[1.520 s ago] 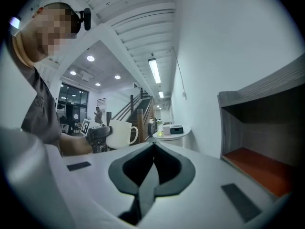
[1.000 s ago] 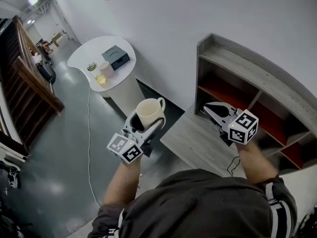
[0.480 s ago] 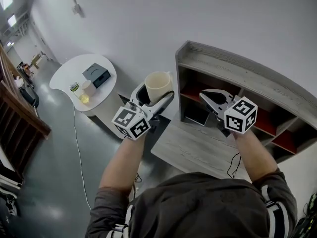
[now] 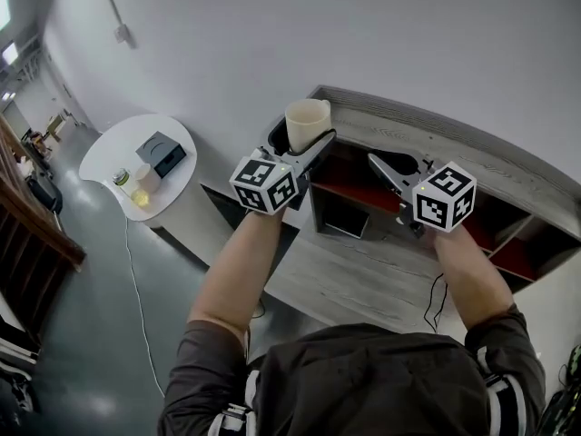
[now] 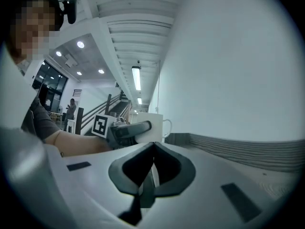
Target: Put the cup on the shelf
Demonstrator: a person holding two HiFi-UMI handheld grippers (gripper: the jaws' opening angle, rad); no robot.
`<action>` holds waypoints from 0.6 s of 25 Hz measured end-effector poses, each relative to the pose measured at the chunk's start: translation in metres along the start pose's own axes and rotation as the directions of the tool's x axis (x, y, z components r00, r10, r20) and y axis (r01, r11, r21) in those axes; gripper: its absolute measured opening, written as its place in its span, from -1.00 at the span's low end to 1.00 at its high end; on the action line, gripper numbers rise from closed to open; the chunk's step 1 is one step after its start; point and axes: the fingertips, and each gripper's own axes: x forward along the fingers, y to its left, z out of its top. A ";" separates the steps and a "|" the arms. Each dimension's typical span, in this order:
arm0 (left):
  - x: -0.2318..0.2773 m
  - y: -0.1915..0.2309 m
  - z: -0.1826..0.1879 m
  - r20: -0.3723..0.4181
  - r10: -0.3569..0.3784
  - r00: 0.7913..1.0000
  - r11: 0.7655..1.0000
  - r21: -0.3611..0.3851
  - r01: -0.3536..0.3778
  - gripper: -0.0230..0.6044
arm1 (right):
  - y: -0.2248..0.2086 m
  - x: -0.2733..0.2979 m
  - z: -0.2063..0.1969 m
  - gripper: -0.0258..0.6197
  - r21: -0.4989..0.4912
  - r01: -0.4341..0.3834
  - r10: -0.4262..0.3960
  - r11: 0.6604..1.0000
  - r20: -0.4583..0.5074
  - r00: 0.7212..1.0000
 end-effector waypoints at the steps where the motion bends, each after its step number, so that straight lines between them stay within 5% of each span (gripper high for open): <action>1: 0.010 0.001 -0.003 -0.005 0.001 1.000 1.000 0.000 -0.001 0.35 | -0.002 -0.002 0.000 -0.94 -0.001 0.003 -0.003 1.000 0.000 1.000; 15: 0.093 0.011 -0.034 -0.086 0.035 0.996 0.998 0.055 -0.031 0.35 | -0.027 -0.027 -0.008 -0.94 -0.001 0.039 -0.039 0.999 -0.002 0.999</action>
